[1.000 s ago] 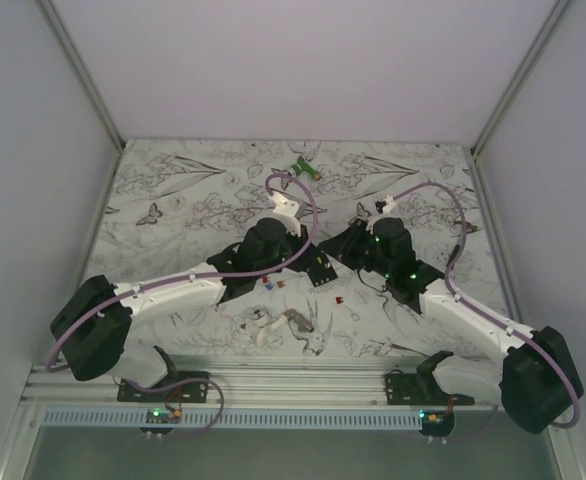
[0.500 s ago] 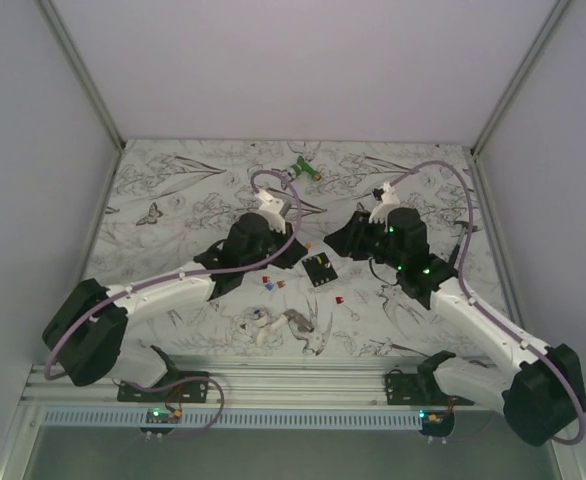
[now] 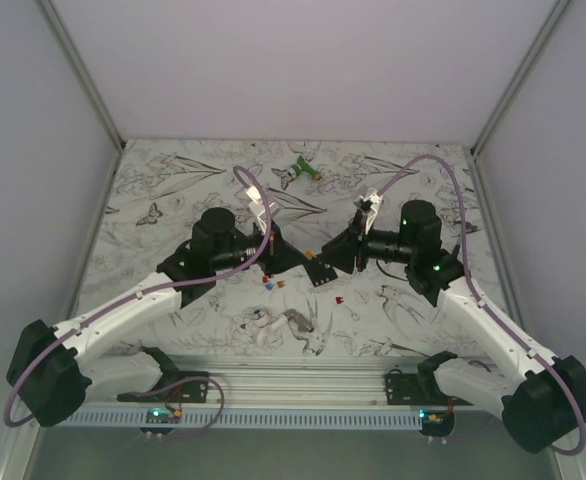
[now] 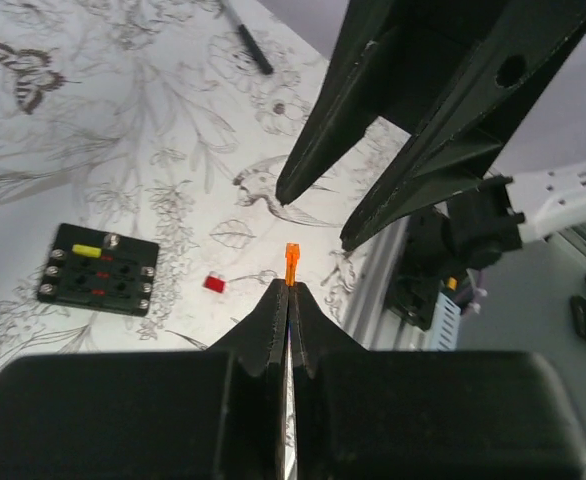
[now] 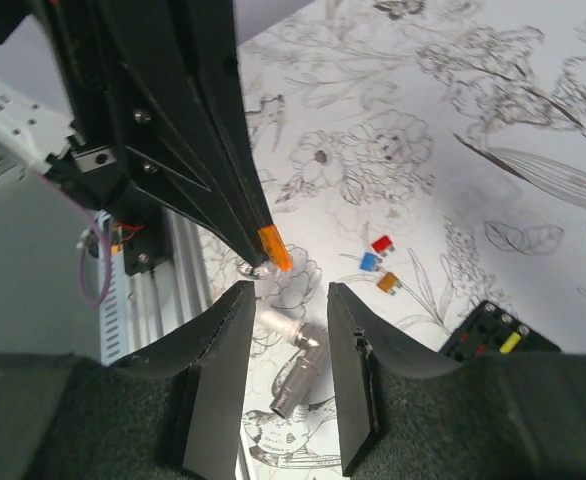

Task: Snap on the fuse box
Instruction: Pick up the fuse from the center of the board.

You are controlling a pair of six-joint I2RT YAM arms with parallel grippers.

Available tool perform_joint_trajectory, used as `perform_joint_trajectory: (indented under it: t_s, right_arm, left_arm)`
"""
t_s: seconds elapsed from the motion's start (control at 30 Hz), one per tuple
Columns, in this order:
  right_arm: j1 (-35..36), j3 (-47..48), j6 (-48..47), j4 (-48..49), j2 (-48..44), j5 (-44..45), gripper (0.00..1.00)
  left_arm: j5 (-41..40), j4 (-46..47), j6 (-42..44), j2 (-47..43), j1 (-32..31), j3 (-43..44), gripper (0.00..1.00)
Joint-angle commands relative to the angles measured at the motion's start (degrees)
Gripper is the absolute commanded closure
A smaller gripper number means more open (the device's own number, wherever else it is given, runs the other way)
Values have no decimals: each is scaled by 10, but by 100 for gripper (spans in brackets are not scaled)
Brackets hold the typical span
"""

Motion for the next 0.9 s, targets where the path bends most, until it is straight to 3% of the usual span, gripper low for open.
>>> perform_joint_trajectory:
  t_s: [0.0,0.87]
  right_arm:
    - [-3,27,-31,25,-11,-93,59]
    - [1,37,-47,30,26,-196,68]
  left_arm:
    - [97,-15,19,-1,-3,21,100]
    - [116,-17,19,4,-26,43,100]
